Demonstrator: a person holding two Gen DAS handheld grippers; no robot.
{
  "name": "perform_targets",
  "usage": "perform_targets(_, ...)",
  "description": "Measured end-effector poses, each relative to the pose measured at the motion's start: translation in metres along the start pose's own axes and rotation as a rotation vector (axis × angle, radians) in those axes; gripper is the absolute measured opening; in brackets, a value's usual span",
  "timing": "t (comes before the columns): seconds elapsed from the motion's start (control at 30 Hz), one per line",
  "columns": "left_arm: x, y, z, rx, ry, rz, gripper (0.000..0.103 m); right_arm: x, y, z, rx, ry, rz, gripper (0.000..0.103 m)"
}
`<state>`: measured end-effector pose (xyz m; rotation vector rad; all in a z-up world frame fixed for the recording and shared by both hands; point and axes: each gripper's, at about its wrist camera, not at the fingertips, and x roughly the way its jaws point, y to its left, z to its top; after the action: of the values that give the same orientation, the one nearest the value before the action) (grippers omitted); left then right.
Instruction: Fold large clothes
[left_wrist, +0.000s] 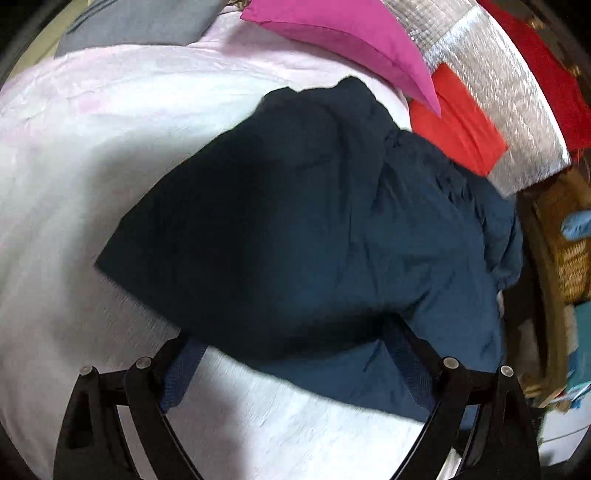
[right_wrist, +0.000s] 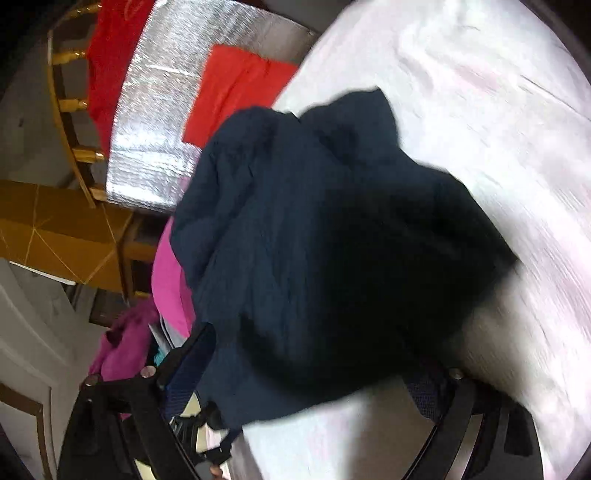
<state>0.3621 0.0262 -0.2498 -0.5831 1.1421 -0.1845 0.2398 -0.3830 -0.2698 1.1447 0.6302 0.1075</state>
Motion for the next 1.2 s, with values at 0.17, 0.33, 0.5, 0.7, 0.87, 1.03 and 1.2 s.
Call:
perform_targets(0.17,0.007,0.015,0.019,-0.132,-0.043,-0.108,0.098,0.023,0.007,0.016,0.021,-0.056,0.029,0.097)
perform_targets(0.33,0.009,0.018,0.027,-0.153,-0.079,-0.144,0.098,0.026,0.015,0.018,-0.034,-0.103,-0.067,0.086)
perform_targets(0.5,0.006,0.018,0.022,-0.14,-0.121,-0.098,0.063,0.018,0.017,0.011,-0.096,-0.132,-0.151,0.048)
perform_targets(0.7,-0.007,-0.011,0.024,0.069,-0.185,0.066,0.028,0.003,0.054,-0.015,-0.317,-0.186,-0.267,0.034)
perform_targets(0.87,-0.025,-0.011,0.007,0.145,-0.137,0.087,0.027,-0.028,0.052,-0.032,-0.343,-0.144,-0.284,0.033)
perform_targets(1.03,-0.05,0.005,-0.033,0.196,-0.091,0.1,0.028,-0.06,0.04,-0.057,-0.362,-0.098,-0.293,0.033)
perform_targets(1.2,-0.061,0.016,-0.064,0.272,-0.098,0.195,0.054,-0.077,0.015,-0.088,-0.343,-0.022,-0.328,0.041)
